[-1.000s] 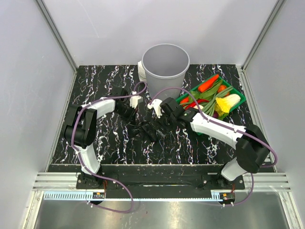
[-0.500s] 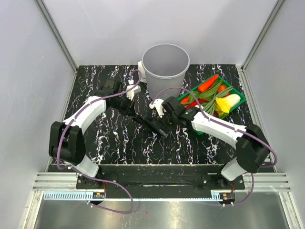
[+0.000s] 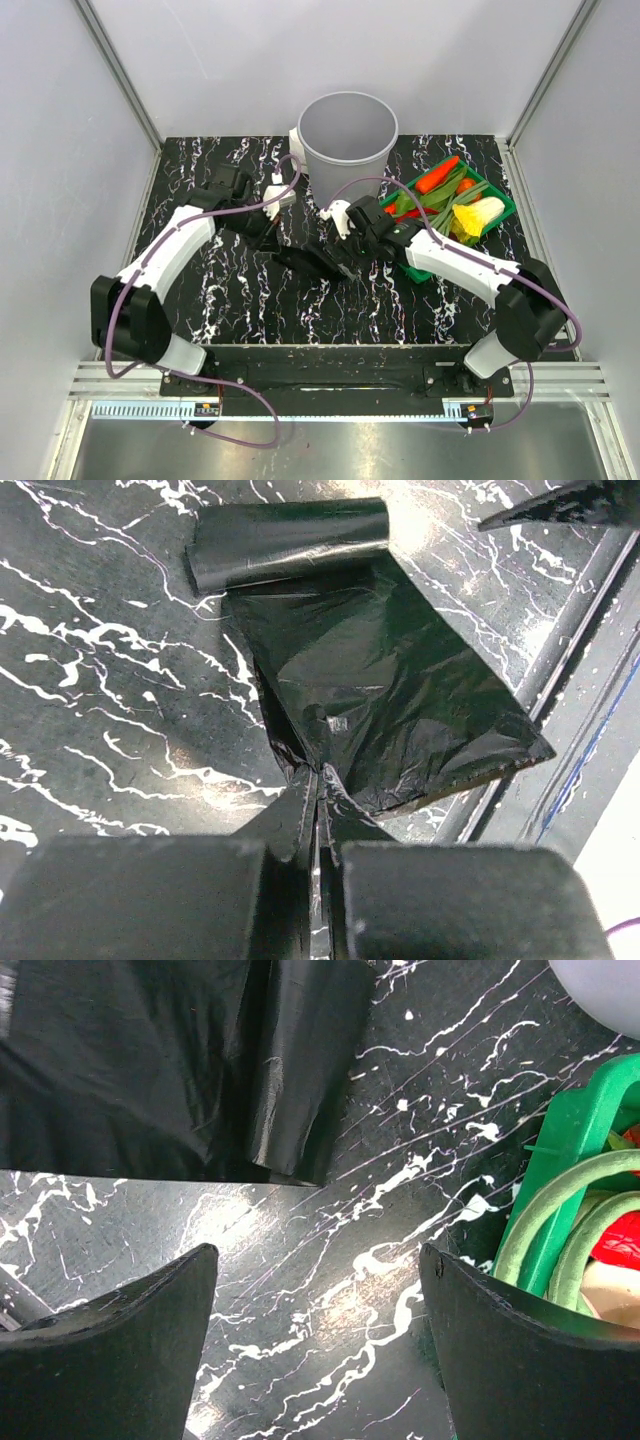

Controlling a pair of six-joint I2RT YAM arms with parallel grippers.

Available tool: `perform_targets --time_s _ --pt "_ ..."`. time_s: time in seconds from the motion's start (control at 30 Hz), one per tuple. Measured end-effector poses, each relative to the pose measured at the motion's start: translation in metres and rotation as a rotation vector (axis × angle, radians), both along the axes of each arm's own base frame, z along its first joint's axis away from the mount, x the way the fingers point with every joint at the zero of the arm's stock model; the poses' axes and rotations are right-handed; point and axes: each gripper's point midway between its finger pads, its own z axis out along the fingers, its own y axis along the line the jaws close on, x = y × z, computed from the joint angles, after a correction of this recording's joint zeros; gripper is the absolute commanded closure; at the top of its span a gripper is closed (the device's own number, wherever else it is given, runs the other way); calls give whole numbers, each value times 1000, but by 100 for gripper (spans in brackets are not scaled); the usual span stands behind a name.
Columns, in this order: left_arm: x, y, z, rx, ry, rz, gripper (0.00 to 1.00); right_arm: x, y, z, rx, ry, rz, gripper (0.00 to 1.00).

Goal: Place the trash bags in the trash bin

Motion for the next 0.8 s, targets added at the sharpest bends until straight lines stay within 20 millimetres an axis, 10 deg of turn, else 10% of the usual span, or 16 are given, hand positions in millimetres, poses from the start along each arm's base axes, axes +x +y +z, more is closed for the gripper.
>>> perform_targets --time_s 0.33,0.8 --pt "-16 16 55 38 -206 -95 100 7 6 -13 -12 15 -1 14" --pt "-42 45 69 158 -323 -168 100 54 19 -18 -45 -81 -55 16"
